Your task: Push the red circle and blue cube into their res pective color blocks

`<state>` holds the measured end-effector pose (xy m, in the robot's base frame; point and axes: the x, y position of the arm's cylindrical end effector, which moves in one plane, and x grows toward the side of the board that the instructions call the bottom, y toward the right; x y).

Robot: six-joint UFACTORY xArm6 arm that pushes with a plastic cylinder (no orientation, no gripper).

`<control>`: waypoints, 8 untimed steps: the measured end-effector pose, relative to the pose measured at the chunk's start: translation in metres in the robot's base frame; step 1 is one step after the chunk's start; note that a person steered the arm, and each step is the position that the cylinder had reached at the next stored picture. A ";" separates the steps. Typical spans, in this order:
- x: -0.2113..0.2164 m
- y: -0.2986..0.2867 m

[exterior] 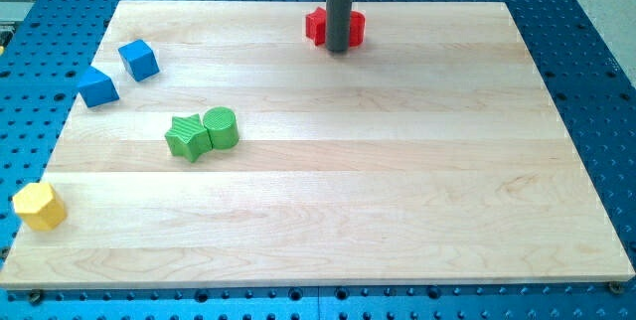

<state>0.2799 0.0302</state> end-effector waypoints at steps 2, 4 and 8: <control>0.023 -0.065; 0.011 -0.094; 0.046 -0.288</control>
